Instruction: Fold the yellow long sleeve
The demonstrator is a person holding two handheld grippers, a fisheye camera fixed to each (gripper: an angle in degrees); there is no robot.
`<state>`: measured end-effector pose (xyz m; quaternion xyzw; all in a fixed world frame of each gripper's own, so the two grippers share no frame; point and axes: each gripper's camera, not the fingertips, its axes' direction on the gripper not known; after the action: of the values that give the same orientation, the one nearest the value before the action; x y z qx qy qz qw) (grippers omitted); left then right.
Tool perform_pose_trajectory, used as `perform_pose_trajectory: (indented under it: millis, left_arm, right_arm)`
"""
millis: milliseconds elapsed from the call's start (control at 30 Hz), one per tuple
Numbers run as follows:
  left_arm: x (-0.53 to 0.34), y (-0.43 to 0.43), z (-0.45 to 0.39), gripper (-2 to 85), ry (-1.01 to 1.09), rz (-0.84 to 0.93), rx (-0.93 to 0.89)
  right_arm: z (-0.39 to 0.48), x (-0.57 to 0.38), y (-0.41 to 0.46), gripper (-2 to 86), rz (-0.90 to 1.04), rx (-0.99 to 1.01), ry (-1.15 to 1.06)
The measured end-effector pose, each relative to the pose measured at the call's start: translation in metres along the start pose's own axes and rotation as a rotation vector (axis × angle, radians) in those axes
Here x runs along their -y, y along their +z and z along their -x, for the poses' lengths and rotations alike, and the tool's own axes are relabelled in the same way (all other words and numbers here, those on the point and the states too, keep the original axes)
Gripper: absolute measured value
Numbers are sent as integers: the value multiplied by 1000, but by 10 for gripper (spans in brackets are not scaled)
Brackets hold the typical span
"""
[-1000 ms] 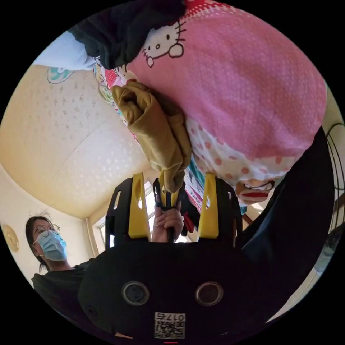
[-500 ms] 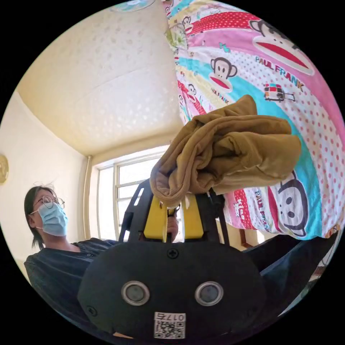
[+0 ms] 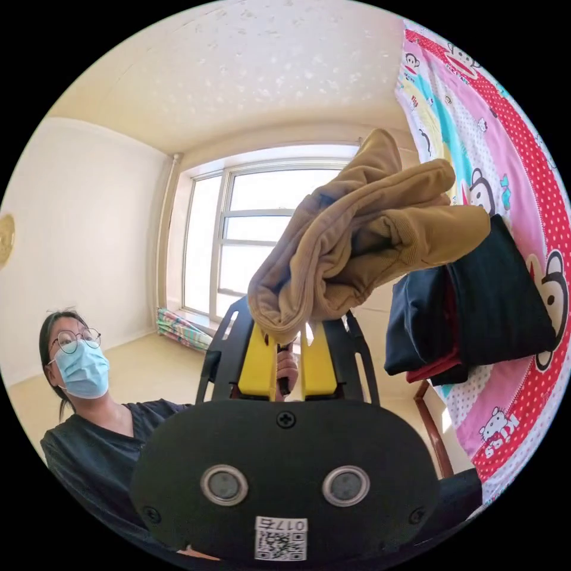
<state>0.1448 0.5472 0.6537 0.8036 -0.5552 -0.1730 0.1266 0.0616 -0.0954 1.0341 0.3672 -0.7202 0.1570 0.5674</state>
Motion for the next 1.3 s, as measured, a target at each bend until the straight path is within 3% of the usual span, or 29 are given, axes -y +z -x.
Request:
perform_pose_trajectory:
  millis: [133, 367, 533, 667, 767, 900, 967, 1067, 1200, 1300]
  left_arm:
    - [-19, -60, 13, 74, -39, -84, 69]
    - [-38, -126, 24, 86, -105, -263, -9]
    - [-23, -155, 29, 86, -63, -393, -115]
    - [-15, -167, 23, 83, -16, -404, -13]
    - [-29, -152, 57, 78, -86, -377, 57]
    - [-77, -108, 144, 82, -319, -287, 172]
    - [-131, -67, 214, 95, -558, -137, 276]
    - [-210, -31, 280, 98, -800, -6, 259]
    - [-251, -15, 300, 74, -813, -8, 270]
    - [-217, -17, 287, 64, -661, -42, 395]
  right_arm:
    - [-27, -16, 76, 26, 85, -22, 95]
    - [5, -7, 190, 22, 326, -171, -7]
    - [21, 16, 262, 25, 400, -111, -37]
    - [49, 18, 318, 31, 461, -208, -164]
    - [23, 8, 338, 38, 463, -285, -135]
    - [-52, -24, 345, 48, 507, -518, -76]
    - [-106, -55, 332, 44, 624, -742, -15]
    - [-130, -88, 280, 30, 724, -911, 78]
    - [-105, -112, 190, 17, 726, -1132, 190]
    - [-52, -122, 116, 11, 637, -1256, 233]
